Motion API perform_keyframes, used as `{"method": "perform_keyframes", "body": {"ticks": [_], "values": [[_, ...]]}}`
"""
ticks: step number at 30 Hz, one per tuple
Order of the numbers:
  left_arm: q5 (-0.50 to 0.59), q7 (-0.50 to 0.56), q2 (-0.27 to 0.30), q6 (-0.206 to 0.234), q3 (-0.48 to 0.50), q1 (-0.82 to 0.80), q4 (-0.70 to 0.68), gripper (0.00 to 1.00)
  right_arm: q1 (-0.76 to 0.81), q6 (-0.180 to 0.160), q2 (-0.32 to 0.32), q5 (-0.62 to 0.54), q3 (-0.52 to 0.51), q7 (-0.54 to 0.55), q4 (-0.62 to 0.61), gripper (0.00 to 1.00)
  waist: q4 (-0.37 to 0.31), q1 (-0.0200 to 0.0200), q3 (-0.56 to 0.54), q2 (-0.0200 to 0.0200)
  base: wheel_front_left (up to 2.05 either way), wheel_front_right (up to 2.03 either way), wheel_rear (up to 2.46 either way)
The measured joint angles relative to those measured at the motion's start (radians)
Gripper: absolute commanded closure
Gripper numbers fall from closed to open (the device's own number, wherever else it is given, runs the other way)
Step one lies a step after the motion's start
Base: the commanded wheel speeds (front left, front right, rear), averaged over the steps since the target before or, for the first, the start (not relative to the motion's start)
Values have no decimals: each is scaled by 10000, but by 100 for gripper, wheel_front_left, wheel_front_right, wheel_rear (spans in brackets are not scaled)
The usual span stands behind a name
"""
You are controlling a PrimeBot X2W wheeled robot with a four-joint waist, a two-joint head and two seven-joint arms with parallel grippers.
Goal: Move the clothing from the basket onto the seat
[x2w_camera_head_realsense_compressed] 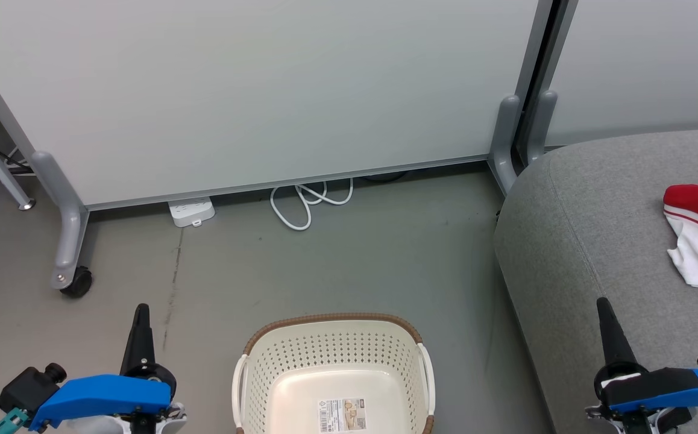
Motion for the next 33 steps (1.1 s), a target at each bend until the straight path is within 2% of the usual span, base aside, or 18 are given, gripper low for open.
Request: {"method": "perform_keyframes", "body": {"ticks": [33], "values": [[-3254, 834, 2, -96, 343, -293, -38, 100, -234, 0, -8, 3469, -117, 844, -127, 100, -161, 0, -10, 0, 0, 0, 0]]}}
